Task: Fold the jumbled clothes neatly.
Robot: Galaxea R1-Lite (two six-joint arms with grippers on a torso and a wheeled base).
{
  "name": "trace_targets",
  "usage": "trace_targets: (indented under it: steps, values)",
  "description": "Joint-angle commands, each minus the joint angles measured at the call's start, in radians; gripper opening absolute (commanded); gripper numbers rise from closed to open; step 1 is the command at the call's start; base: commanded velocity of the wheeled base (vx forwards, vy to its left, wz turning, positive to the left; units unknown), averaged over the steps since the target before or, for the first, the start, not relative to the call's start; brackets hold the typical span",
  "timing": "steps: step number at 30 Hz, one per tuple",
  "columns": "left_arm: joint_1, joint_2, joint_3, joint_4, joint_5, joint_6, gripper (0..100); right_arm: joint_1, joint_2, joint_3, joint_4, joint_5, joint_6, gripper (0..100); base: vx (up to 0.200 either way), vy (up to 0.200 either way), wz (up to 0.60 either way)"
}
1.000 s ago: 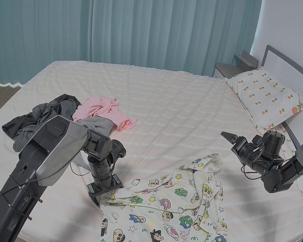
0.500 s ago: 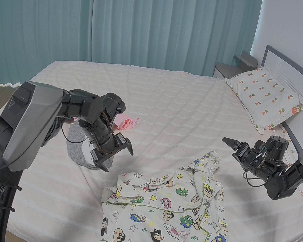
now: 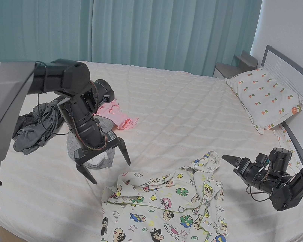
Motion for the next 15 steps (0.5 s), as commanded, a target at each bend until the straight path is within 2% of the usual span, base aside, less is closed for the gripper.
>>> trace_targets:
  steps: [1,4,8,15]
  values:
    - [-0.001,-0.169,0.0,0.176,-0.06,0.044,100,-0.019,0.054,0.068,0.003,0.004,-0.06,100,0.0,0.0,0.0]
    - [-0.001,-0.203,0.0,0.296,-0.09,0.079,100,-0.022,0.098,0.084,-0.003,0.004,-0.094,100,0.0,0.0,0.0]
    - [0.01,-0.234,0.0,0.288,-0.088,0.013,100,-0.03,0.164,0.088,-0.003,0.004,-0.147,100,0.0,0.0,0.0]
    - [-0.01,-0.384,0.0,0.28,-0.09,0.023,100,-0.032,0.244,0.093,-0.034,0.005,-0.174,100,0.0,0.0,0.0]
